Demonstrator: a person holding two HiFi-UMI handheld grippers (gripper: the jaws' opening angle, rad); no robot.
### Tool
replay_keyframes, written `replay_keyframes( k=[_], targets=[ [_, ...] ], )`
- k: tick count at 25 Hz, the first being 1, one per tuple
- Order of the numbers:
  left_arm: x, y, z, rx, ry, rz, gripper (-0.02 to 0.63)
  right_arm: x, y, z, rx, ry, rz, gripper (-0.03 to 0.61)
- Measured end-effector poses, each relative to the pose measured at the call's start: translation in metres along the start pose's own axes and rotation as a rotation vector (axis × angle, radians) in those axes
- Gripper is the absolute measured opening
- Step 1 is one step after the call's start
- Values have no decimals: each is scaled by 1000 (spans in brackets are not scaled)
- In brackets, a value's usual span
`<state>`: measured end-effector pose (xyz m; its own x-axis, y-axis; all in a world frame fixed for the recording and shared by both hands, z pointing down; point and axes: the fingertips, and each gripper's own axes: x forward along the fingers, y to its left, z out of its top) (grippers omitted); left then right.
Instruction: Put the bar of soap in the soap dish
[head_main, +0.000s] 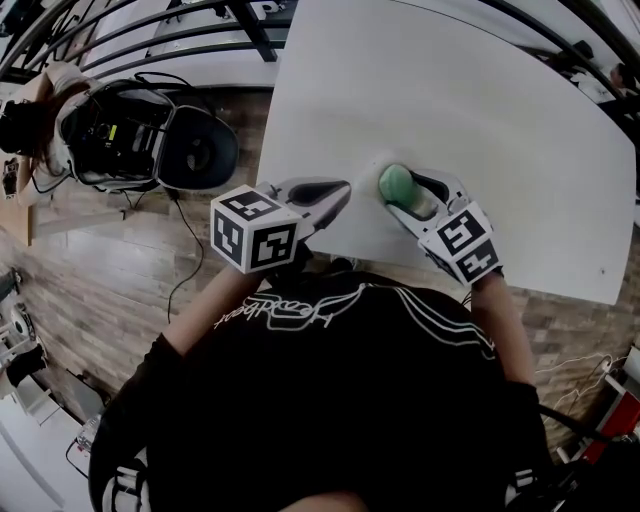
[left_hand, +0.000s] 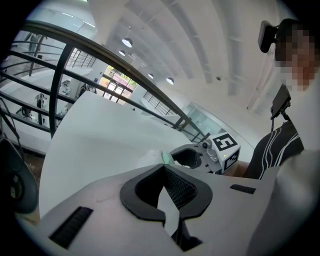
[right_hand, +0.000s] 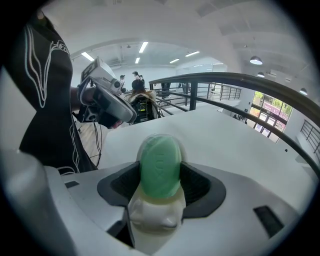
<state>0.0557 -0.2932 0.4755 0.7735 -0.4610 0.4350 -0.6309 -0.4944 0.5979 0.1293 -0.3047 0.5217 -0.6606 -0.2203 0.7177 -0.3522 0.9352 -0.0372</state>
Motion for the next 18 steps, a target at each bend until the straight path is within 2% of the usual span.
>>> replay_keyframes(
  k=[18],
  targets=[
    [-7, 0, -8, -6, -18, 3, 8, 2, 2, -7, -5, -6, -39, 219]
  ],
)
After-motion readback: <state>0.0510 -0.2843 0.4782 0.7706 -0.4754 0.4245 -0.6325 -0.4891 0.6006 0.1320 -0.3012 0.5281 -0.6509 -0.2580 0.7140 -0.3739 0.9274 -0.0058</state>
